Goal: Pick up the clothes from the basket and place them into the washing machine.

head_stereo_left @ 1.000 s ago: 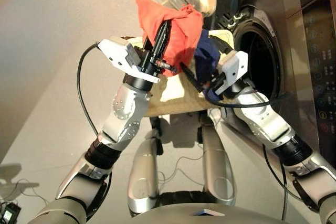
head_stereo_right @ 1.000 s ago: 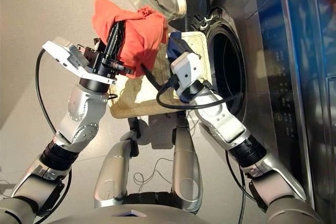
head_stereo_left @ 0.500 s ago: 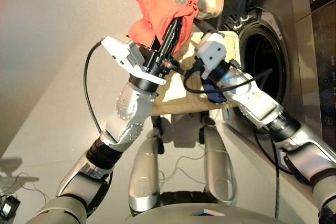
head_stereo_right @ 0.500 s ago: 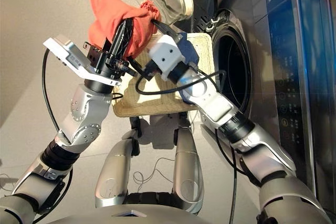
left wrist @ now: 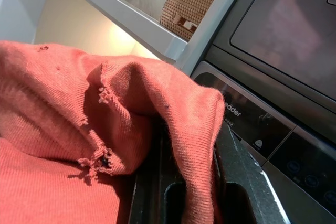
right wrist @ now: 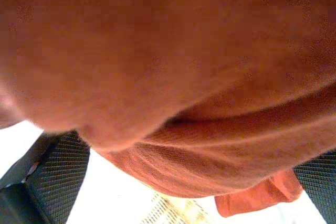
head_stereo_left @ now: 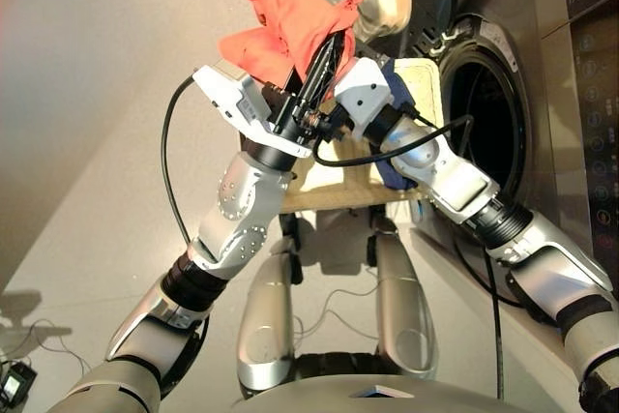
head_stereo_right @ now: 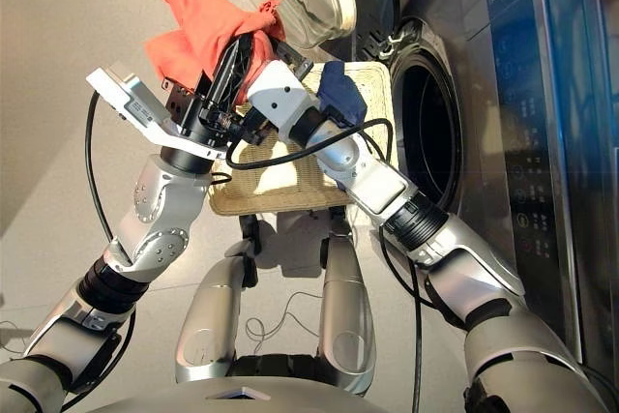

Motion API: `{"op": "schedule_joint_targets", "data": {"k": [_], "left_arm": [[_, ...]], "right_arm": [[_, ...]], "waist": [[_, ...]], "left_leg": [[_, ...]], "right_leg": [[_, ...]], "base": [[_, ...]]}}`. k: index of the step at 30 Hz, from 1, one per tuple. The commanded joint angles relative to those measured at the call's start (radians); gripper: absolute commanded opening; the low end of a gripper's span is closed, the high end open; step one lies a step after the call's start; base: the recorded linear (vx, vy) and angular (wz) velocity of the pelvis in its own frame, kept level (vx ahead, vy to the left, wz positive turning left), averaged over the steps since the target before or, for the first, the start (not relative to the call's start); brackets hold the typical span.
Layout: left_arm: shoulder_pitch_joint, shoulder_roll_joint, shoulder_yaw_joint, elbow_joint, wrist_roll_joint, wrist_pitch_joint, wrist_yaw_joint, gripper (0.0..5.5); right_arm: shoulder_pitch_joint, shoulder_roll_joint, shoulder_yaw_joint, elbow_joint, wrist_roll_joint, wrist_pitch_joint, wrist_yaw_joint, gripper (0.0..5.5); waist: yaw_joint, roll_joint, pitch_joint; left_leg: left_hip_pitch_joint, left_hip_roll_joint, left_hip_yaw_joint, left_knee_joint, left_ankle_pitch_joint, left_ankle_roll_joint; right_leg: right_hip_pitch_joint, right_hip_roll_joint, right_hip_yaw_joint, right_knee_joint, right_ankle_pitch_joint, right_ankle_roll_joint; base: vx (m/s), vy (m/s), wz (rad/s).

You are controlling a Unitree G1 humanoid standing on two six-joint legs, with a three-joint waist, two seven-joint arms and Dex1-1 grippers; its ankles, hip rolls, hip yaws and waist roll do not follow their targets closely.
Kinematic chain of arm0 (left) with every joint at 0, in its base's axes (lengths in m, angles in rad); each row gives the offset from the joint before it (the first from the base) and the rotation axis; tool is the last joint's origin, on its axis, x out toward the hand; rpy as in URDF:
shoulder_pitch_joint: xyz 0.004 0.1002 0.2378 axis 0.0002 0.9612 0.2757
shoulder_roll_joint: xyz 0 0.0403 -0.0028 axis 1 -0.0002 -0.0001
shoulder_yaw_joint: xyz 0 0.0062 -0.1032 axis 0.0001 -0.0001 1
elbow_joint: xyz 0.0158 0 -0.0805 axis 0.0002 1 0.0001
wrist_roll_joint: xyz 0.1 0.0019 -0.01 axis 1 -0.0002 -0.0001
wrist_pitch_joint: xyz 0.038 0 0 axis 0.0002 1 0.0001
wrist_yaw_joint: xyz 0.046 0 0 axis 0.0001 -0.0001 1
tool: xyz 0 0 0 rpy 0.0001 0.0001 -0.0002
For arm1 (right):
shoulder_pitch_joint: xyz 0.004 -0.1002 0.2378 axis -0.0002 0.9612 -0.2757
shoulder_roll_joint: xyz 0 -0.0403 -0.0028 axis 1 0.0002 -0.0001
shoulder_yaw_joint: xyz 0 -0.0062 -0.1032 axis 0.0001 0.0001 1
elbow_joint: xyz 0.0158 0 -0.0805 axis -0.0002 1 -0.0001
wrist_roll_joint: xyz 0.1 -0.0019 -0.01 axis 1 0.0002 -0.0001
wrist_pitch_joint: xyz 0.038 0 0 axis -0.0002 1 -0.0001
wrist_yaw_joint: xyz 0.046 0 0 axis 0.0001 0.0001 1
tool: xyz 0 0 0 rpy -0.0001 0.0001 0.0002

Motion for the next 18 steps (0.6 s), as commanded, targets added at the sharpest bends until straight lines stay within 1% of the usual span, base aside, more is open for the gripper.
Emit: {"op": "schedule_joint_targets", "data": {"k": [1, 9, 15, 18], "left_arm": [[-0.044, -0.021, -0.039, -0.147, 0.040, -0.033, -0.020, 0.00], [-0.038, -0.023, -0.036, -0.140, 0.053, -0.034, -0.005, 0.00], [-0.032, -0.032, -0.041, -0.126, 0.049, -0.037, 0.017, 0.00], [-0.028, -0.034, -0.046, -0.124, 0.042, -0.037, 0.021, 0.00]], "right_arm": [[-0.045, 0.050, -0.032, -0.105, -0.043, -0.040, -0.018, 0.00], [0.000, 0.046, -0.074, -0.131, -0.087, -0.052, -0.056, 0.00], [0.031, 0.063, -0.113, -0.144, -0.160, -0.078, -0.135, 0.00], [0.044, 0.081, -0.131, -0.127, -0.207, -0.087, -0.178, 0.00]], "waist": [[0.026, 0.014, -0.053], [0.023, 0.017, -0.053], [0.022, 0.022, -0.055], [0.024, 0.027, -0.055]], "left_leg": [[-0.062, -0.007, -0.009, 0.023, 0.038, -0.022], [-0.062, -0.004, -0.006, 0.024, 0.037, -0.020], [-0.064, -0.004, -0.004, 0.029, 0.034, -0.016], [-0.068, -0.004, -0.004, 0.034, 0.034, -0.016]], "right_leg": [[0.049, -0.029, 0.021, -0.042, 0.019, 0.098], [0.043, -0.027, 0.022, -0.038, 0.018, 0.097], [0.040, -0.028, 0.027, -0.037, 0.019, 0.099], [0.039, -0.029, 0.025, -0.035, 0.017, 0.099]], "base": [[0.000, 0.000, 0.000], [0.000, 0.000, 0.000], [0.000, 0.000, 0.000], [0.000, 0.000, 0.000]]}}
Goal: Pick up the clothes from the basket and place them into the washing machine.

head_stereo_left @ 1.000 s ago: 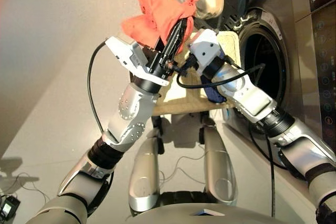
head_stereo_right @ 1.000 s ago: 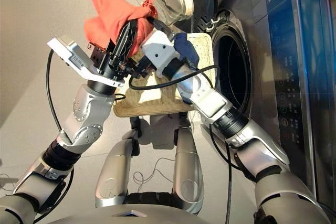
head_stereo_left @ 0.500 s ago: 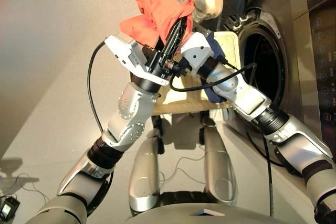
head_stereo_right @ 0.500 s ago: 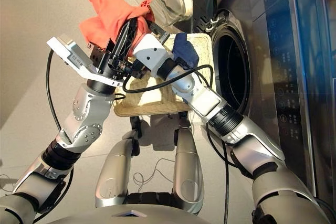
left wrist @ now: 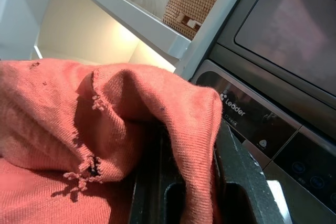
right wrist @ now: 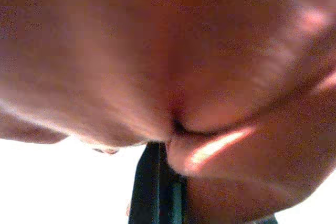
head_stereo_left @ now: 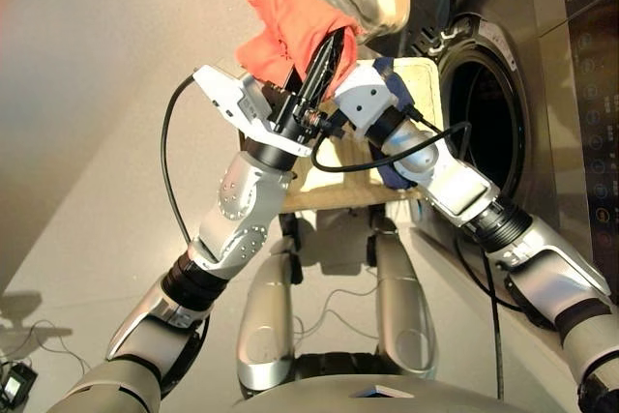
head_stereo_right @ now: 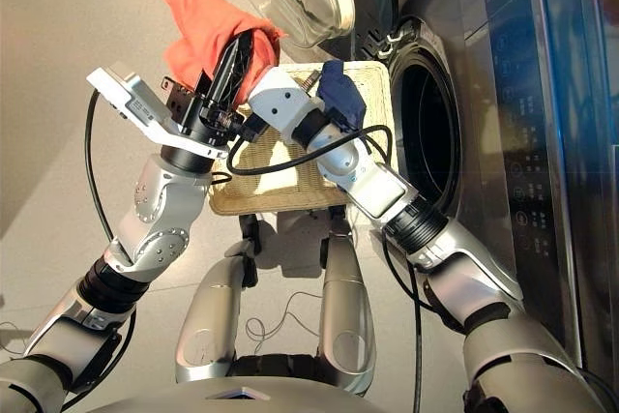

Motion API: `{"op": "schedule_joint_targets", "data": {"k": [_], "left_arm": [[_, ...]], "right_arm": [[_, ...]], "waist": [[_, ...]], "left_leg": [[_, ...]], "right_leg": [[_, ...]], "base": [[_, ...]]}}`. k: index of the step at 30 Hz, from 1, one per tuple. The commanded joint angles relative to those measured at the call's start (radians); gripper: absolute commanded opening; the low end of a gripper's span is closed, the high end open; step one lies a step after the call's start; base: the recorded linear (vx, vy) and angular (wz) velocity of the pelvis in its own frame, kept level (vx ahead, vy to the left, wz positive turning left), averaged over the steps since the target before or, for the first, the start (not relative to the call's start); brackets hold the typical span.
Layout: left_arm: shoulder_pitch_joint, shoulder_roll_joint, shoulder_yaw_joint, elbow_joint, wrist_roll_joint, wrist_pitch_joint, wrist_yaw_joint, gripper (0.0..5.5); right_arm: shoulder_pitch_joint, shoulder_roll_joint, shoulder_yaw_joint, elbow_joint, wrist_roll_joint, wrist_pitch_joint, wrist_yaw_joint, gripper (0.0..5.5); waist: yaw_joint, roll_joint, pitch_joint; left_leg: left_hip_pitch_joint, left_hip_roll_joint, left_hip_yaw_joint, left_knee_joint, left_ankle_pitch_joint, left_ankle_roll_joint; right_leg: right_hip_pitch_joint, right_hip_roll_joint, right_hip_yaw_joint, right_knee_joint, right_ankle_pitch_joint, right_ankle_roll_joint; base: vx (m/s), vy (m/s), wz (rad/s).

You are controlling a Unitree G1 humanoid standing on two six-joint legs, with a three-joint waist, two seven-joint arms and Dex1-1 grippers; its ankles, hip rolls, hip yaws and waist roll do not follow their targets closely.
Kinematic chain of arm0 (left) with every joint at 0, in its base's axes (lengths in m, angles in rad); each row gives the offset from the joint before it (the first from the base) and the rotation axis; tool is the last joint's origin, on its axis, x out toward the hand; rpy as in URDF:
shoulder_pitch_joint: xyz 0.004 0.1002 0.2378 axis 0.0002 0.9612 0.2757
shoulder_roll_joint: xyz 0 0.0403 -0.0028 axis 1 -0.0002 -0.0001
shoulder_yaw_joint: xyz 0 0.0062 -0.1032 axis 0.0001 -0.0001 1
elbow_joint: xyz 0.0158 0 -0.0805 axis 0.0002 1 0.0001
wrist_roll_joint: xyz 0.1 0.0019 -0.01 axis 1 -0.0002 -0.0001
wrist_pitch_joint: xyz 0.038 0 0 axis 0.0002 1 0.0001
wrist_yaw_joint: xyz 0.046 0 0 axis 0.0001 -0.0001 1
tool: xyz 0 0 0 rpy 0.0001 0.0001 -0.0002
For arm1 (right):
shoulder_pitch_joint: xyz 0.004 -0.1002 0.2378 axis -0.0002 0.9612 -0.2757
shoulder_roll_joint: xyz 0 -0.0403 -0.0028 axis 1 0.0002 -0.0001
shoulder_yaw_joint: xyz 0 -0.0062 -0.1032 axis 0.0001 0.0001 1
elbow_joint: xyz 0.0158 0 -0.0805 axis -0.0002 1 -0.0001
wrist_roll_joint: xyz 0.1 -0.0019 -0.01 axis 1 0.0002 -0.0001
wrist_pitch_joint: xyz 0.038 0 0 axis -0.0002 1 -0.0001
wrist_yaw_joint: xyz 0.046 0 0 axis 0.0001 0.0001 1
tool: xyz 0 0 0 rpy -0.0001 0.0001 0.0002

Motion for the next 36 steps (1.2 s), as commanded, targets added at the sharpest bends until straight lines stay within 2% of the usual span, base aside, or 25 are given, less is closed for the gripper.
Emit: {"op": "schedule_joint_targets", "data": {"k": [1, 3, 4, 5, 6, 7, 14, 17, 20, 30, 36], "left_arm": [[-0.024, -0.030, -0.043, -0.124, 0.035, -0.042, 0.000, 0.00], [-0.024, -0.032, -0.046, -0.121, 0.038, -0.047, 0.010, 0.00], [-0.024, -0.035, -0.048, -0.116, 0.046, -0.051, 0.020, 0.37], [-0.030, -0.035, -0.051, -0.113, 0.061, -0.056, 0.031, 2.44], [-0.032, -0.036, -0.056, -0.108, 0.070, -0.061, 0.038, 4.90], [-0.032, -0.036, -0.057, -0.107, 0.070, -0.061, 0.039, 5.50], [-0.044, -0.039, -0.076, -0.078, 0.096, -0.093, 0.085, 5.50], [-0.046, -0.044, -0.081, -0.071, 0.088, -0.105, 0.088, 5.50], [-0.050, -0.045, -0.083, -0.069, 0.080, -0.129, 0.094, 5.50], [-0.065, -0.025, -0.097, -0.068, 0.080, -0.146, 0.097, 5.50], [-0.076, -0.027, -0.103, -0.069, 0.063, -0.147, 0.111, 5.50]], "right_arm": [[-0.002, 0.071, -0.089, -0.113, -0.091, -0.088, -0.081, 0.00], [0.016, 0.084, -0.104, -0.102, -0.111, -0.096, -0.113, 0.00], [0.030, 0.096, -0.115, -0.091, -0.111, -0.105, -0.137, 0.00], [0.052, 0.109, -0.128, -0.085, -0.119, -0.115, -0.166, 0.00], [0.071, 0.118, -0.136, -0.076, -0.118, -0.125, -0.184, 0.00], [0.072, 0.118, -0.137, -0.076, -0.118, -0.125, -0.185, 0.00], [0.180, 0.162, -0.226, 0.050, -0.130, -0.188, -0.364, 0.00], [0.186, 0.154, -0.245, 0.105, -0.156, -0.206, -0.418, 0.00], [0.191, 0.146, -0.292, 0.225, -0.213, -0.225, -0.548, 0.00], [0.228, 0.118, -0.343, 0.509, -0.203, -0.217, -0.631, 0.00], [0.193, 0.139, -0.471, 0.685, -0.031, -0.251, -0.698, 0.00]], "waist": [[0.026, 0.026, -0.056], [0.025, 0.029, -0.057], [0.025, 0.033, -0.056], [0.024, 0.037, -0.054], [0.024, 0.040, -0.054], [0.025, 0.040, -0.055], [0.025, 0.059, -0.056], [0.028, 0.064, -0.059], [0.037, 0.077, -0.066], [0.051, 0.085, -0.073], [0.059, 0.095, -0.060]], "left_leg": [[-0.068, -0.005, -0.007, 0.034, 0.034, -0.016], [-0.069, -0.006, -0.007, 0.036, 0.033, -0.015], [-0.070, -0.006, -0.008, 0.036, 0.033, -0.015], [-0.070, -0.007, -0.010, 0.037, 0.033, -0.014], [-0.071, -0.007, -0.011, 0.040, 0.032, -0.014], [-0.071, -0.007, -0.011, 0.040, 0.032, -0.014], [-0.072, -0.009, -0.025, 0.049, 0.027, -0.011], [-0.075, -0.010, -0.030, 0.055, 0.026, -0.011], [-0.082, -0.014, -0.040, 0.059, 0.023, -0.010], [-0.104, -0.017, -0.055, 0.083, 0.010, -0.005], [-0.128, -0.016, -0.069, 0.118, -0.004, -0.002]], "right_leg": [[0.041, -0.030, 0.023, -0.034, 0.017, 0.099], [0.041, -0.031, 0.023, -0.033, 0.016, 0.100], [0.040, -0.031, 0.023, -0.029, 0.016, 0.100], [0.041, -0.031, 0.023, -0.028, 0.013, 0.100], [0.042, -0.031, 0.021, -0.026, 0.012, 0.101], [0.041, -0.031, 0.021, -0.026, 0.012, 0.101], [0.048, -0.035, 0.016, -0.018, -0.001, 0.101], [0.048, -0.036, 0.014, -0.014, -0.004, 0.100], [0.046, -0.036, 0.010, -0.009, -0.013, 0.098], [0.034, -0.038, 0.005, 0.016, -0.028, 0.095], [0.017, -0.034, 0.003, 0.051, -0.049, 0.088]], "base": [[0.000, 0.000, 0.000], [0.000, 0.000, 0.000], [0.000, 0.000, 0.000], [0.000, 0.000, 0.000], [0.000, 0.000, 0.000], [0.000, 0.000, 0.000], [0.000, 0.000, 0.000], [0.000, 0.000, 0.000], [0.000, 0.000, 0.000], [0.000, 0.000, 0.000], [0.000, 0.000, 0.000]]}}
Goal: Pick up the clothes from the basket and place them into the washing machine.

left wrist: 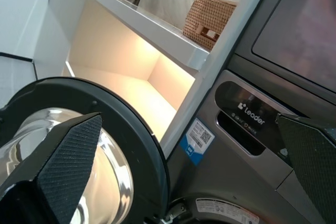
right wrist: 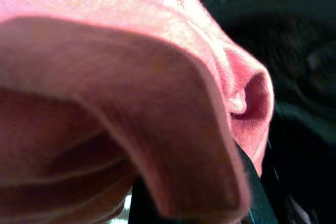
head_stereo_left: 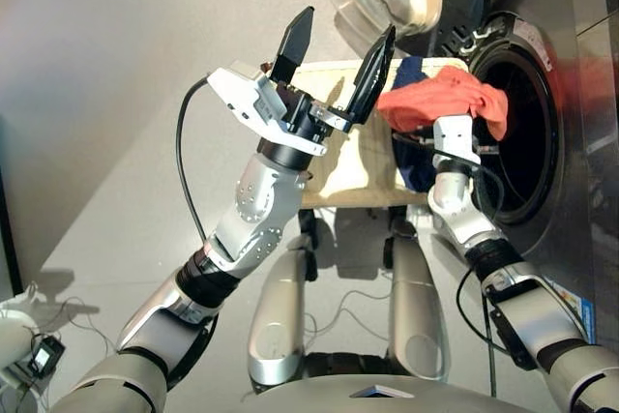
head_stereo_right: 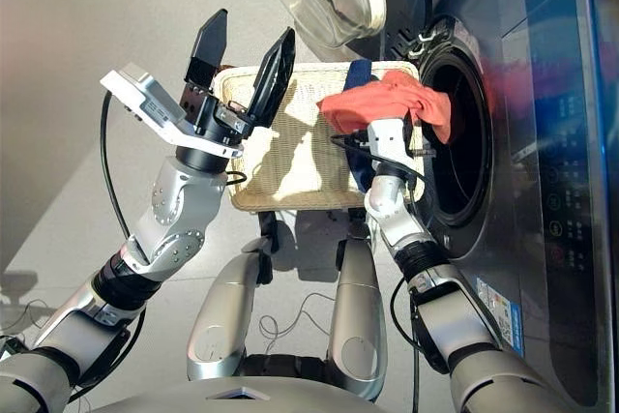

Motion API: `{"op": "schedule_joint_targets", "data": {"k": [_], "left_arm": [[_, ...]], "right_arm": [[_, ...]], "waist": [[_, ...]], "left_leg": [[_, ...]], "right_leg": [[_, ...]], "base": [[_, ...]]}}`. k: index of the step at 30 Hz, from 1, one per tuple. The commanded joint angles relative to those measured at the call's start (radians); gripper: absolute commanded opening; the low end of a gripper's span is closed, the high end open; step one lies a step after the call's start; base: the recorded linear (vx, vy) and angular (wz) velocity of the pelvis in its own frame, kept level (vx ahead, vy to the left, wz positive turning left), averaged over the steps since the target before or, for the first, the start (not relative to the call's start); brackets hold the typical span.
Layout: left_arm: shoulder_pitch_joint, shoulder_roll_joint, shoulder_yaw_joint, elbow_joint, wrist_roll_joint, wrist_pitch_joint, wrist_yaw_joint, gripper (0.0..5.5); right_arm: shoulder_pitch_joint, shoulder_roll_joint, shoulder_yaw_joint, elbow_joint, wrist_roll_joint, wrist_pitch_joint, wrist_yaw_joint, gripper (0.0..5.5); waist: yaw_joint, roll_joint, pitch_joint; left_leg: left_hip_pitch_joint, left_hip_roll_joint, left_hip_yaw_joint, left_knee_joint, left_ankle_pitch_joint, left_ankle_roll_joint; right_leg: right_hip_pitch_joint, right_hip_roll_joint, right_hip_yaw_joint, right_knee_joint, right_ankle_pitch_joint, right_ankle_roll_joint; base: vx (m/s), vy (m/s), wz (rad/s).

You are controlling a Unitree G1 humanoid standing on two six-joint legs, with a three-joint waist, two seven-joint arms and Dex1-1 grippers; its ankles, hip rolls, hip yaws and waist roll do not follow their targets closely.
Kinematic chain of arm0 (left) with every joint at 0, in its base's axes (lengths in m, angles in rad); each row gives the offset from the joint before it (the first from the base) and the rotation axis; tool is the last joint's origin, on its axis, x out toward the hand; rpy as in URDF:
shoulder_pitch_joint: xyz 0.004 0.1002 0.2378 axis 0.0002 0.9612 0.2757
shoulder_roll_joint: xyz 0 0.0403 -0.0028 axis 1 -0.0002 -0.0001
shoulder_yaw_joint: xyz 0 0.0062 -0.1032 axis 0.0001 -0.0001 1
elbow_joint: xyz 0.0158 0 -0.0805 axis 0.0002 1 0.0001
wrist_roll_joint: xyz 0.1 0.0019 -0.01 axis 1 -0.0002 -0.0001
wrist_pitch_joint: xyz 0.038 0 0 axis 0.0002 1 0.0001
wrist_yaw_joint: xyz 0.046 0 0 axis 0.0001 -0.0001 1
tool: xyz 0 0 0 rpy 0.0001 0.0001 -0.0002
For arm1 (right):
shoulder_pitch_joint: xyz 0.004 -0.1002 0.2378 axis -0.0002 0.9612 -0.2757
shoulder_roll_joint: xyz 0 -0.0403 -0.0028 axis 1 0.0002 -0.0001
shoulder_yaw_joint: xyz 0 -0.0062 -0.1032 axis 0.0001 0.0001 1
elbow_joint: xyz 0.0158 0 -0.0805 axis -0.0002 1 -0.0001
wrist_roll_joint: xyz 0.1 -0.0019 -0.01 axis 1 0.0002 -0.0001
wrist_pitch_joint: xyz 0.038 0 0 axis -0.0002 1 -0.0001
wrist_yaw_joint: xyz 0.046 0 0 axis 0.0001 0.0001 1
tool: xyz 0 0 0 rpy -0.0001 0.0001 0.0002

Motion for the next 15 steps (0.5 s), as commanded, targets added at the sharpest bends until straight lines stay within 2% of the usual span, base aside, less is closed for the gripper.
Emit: {"op": "schedule_joint_targets", "data": {"k": [1, 7, 15], "left_arm": [[-0.019, -0.001, -0.020, -0.095, 0.024, -0.076, 0.004, 5.50], [-0.030, -0.024, -0.030, -0.083, 0.007, -0.077, 0.012, 5.50], [-0.030, -0.052, -0.059, -0.040, 0.016, -0.062, 0.037, 5.50]], "right_arm": [[-0.034, -0.001, -0.084, -0.001, 0.107, -0.097, -0.062, 0.00], [-0.105, -0.070, -0.149, 0.133, 0.203, -0.093, -0.090, 0.00], [-0.195, -0.213, -0.232, 0.245, 0.319, -0.096, -0.128, 0.00]], "waist": [[0.031, 0.014, -0.051], [0.041, 0.023, -0.030], [0.058, 0.040, -0.005]], "left_leg": [[-0.080, -0.007, -0.016, 0.088, -0.009, -0.006], [-0.138, -0.012, -0.036, 0.152, -0.033, -0.006], [-0.292, -0.003, -0.052, 0.300, -0.072, -0.007]], "right_leg": [[0.024, -0.013, 0.043, 0.040, -0.043, 0.076], [-0.027, -0.008, 0.050, 0.114, -0.073, 0.065], [-0.176, 0.004, 0.050, 0.271, -0.124, 0.048]], "base": [[0.000, 0.000, 0.000], [0.000, 0.000, 0.000], [-0.018, -0.015, 0.046]]}}
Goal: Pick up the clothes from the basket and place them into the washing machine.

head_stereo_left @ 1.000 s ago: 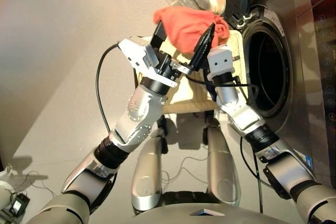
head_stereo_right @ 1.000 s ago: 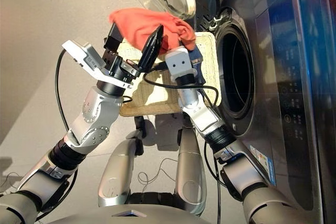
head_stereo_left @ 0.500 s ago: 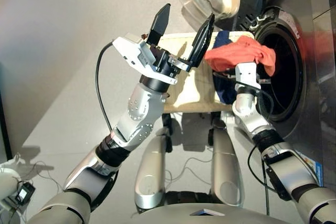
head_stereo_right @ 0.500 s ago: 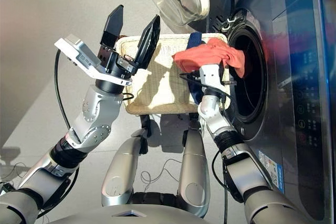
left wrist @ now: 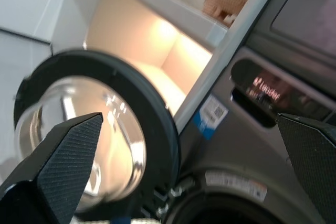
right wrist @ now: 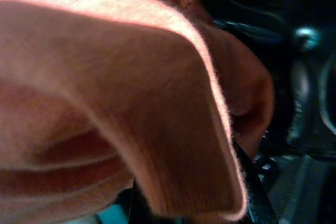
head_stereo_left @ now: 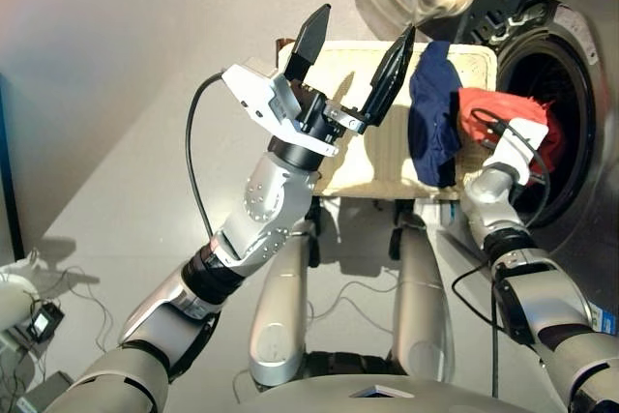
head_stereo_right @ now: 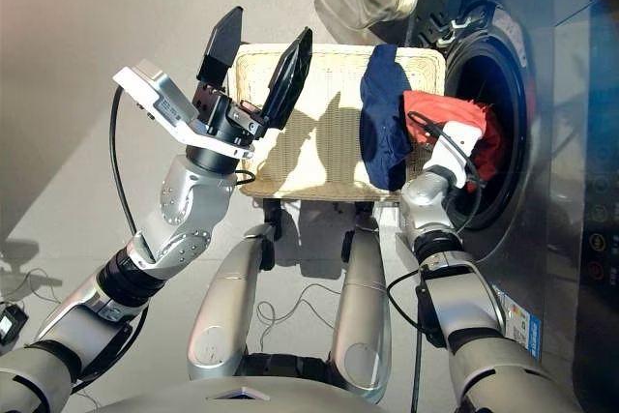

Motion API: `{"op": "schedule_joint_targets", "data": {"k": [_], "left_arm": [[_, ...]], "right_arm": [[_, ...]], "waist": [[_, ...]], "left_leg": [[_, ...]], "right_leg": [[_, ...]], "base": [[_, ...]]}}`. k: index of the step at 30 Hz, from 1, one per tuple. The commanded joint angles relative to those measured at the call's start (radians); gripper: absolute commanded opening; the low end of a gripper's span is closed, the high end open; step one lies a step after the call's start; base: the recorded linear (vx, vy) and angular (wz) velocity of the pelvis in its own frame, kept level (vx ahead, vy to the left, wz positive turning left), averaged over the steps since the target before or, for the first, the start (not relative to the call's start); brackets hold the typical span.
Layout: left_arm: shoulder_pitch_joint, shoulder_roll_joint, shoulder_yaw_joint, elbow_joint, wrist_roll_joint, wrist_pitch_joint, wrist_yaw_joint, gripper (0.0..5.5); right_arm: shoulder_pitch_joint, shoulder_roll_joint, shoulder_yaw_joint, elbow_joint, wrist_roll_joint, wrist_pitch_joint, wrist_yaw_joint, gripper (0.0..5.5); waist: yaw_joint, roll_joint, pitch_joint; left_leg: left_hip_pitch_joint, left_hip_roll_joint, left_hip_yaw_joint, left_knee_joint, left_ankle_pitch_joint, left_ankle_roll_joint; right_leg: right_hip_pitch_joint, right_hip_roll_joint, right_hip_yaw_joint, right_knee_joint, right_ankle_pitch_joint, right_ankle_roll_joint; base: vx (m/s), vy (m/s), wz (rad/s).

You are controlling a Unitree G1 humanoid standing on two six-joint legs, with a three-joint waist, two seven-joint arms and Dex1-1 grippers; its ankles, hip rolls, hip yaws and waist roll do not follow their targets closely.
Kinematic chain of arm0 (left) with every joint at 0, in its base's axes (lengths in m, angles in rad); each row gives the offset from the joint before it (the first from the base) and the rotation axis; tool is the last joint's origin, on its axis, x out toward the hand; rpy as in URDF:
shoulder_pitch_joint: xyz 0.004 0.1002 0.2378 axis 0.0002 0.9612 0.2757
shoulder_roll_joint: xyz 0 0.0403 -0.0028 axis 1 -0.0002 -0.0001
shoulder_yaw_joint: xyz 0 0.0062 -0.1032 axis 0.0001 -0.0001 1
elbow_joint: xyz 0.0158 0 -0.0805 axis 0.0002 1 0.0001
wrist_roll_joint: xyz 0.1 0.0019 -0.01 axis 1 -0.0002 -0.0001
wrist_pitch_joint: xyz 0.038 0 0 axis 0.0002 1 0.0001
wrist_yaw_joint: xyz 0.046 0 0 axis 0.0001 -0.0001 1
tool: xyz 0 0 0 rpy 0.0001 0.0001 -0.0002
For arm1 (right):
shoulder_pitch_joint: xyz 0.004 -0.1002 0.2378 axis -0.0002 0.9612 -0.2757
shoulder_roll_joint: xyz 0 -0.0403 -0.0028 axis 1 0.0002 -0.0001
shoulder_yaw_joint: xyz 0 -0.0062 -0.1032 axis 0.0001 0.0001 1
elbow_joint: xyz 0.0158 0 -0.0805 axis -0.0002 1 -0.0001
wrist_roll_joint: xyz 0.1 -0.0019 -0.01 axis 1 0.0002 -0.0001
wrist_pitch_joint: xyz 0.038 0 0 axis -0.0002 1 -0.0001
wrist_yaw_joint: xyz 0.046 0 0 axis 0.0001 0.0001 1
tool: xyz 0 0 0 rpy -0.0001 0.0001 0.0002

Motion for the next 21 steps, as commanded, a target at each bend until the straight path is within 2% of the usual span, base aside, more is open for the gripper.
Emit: {"op": "schedule_joint_targets", "data": {"k": [1, 2, 4, 5, 11, 17, 21], "left_arm": [[-0.008, -0.014, 0.014, -0.071, 0.019, -0.056, 0.010, 5.50], [-0.004, -0.015, 0.013, -0.067, 0.020, -0.052, 0.011, 5.50], [0.005, -0.017, 0.006, -0.065, 0.021, -0.047, 0.012, 5.50], [0.007, -0.016, 0.003, -0.062, 0.020, -0.045, 0.010, 5.50], [0.011, -0.006, 0.015, -0.080, 0.031, -0.044, 0.030, 5.50], [0.014, 0.013, 0.048, -0.102, 0.036, -0.047, 0.054, 5.50], [0.010, 0.030, 0.060, -0.099, 0.027, -0.049, 0.061, 5.50]], "right_arm": [[-0.047, -0.117, -0.053, -0.015, 0.078, -0.070, -0.064, 0.00], [-0.056, -0.140, -0.059, -0.009, 0.087, -0.069, -0.068, 0.00], [-0.082, -0.188, -0.068, 0.004, 0.111, -0.070, -0.074, 0.00], [-0.090, -0.205, -0.065, 0.008, 0.117, -0.067, -0.073, 0.00], [-0.168, -0.326, -0.079, 0.031, 0.188, -0.080, -0.081, 0.00], [-0.218, -0.430, -0.104, 0.041, 0.267, -0.103, -0.093, 0.00], [-0.228, -0.466, -0.124, 0.095, 0.359, -0.124, -0.068, 0.00]], "waist": [[0.029, 0.030, -0.008], [0.029, 0.030, -0.008], [0.032, 0.035, -0.008], [0.033, 0.033, -0.008], [0.032, 0.037, -0.008], [0.021, 0.032, -0.008], [0.014, 0.023, -0.008]], "left_leg": [[-0.098, 0.009, 0.005, 0.132, -0.041, -0.010], [-0.122, 0.010, 0.004, 0.144, -0.034, -0.010], [-0.174, 0.016, 0.000, 0.193, -0.057, -0.011], [-0.195, 0.018, -0.002, 0.201, -0.049, -0.010], [-0.324, 0.033, -0.002, 0.293, -0.084, -0.014], [-0.405, 0.036, 0.002, 0.359, -0.105, -0.015], [-0.409, 0.037, 0.005, 0.364, -0.112, -0.015]], "right_leg": [[-0.015, 0.018, 0.063, 0.105, -0.076, 0.057], [-0.038, 0.020, 0.064, 0.115, -0.069, 0.054], [-0.089, 0.023, 0.067, 0.163, -0.091, 0.051], [-0.109, 0.024, 0.069, 0.165, -0.083, 0.049], [-0.242, 0.029, 0.076, 0.250, -0.107, 0.048], [-0.331, 0.030, 0.082, 0.306, -0.115, 0.051], [-0.341, 0.030, 0.079, 0.321, -0.124, 0.049]], "base": [[0.000, 0.000, 0.000], [0.000, 0.000, 0.000], [0.000, 0.000, 0.000], [0.000, 0.000, 0.000], [-0.018, -0.003, 0.032], [0.000, 0.000, 0.000], [0.000, 0.000, 0.000]]}}
